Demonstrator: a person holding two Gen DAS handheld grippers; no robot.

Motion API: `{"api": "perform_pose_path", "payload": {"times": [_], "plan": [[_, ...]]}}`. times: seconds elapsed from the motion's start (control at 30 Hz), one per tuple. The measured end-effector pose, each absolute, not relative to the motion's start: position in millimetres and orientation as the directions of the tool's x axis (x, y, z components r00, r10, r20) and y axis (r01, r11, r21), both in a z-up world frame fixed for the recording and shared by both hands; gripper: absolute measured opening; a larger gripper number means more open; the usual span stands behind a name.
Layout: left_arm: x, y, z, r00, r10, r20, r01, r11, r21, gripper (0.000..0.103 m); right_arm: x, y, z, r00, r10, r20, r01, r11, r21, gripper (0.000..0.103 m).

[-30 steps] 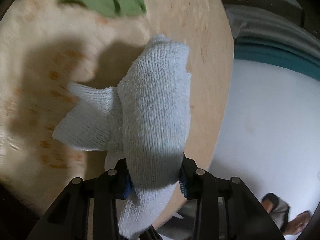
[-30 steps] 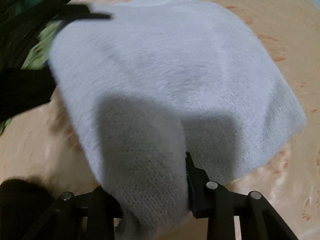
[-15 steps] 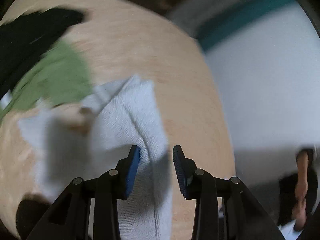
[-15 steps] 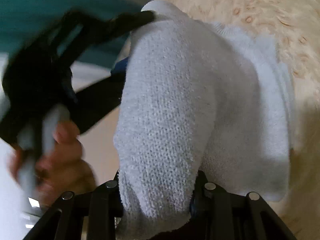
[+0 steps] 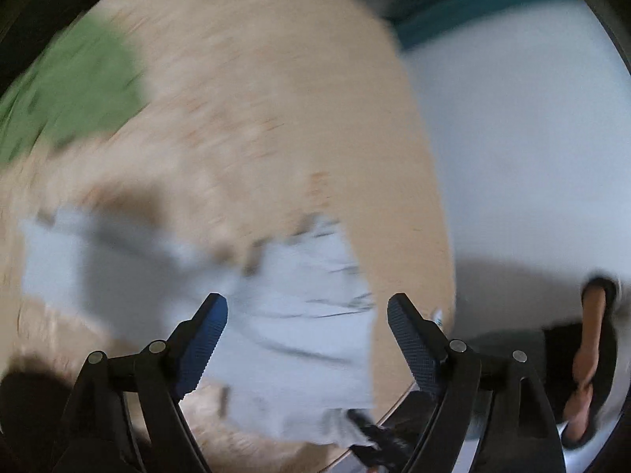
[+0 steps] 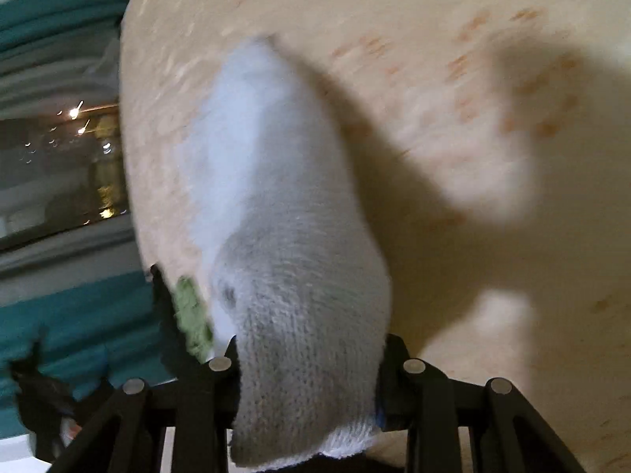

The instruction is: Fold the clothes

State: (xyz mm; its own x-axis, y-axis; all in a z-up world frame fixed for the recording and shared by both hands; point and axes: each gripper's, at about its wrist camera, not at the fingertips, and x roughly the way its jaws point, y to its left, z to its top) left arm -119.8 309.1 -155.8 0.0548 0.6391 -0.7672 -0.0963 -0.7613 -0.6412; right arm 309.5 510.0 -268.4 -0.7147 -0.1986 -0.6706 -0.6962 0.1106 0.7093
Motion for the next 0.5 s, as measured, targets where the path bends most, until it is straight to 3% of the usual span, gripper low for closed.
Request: {"api": "perform_pose_path", "payload": {"times": [0.03, 0.2, 0.37, 0.5], "plan": [[-121.5, 293.5, -173.3, 0.072, 0.629, -0.774, -0.033, -0.774, -0.632, 0.085, 311.2, 510.6, -269.7, -0.703, -0.203, -0.681, -0.707, 0.101, 0.700, 0.034], [-99.1, 230.7, -213.3, 0.116, 0.624, -0.773, 0.154, -0.780, -0.607, 0.085, 308.5, 523.4, -255.2, -0.600, -0.189, -0.778, -0.789, -0.021, 0.614, 0.063], [-96.0, 225.4, -269.9, 0.125, 0.557, -0.821, 0.255, -0.818, -0.516, 0.085, 342.1, 560.3, -216.1, -0.585, -0.105, -0.804, -0.799, -0.095, 0.593, 0.069], [-92.4, 201.8, -304.2, 0.102, 0.560, -0.822, 0.430, -0.770, -0.472, 0.085, 291.3, 555.2, -214.0, -0.576, -0.153, -0.803, -0.763, -0.251, 0.595, 0.069]]}}
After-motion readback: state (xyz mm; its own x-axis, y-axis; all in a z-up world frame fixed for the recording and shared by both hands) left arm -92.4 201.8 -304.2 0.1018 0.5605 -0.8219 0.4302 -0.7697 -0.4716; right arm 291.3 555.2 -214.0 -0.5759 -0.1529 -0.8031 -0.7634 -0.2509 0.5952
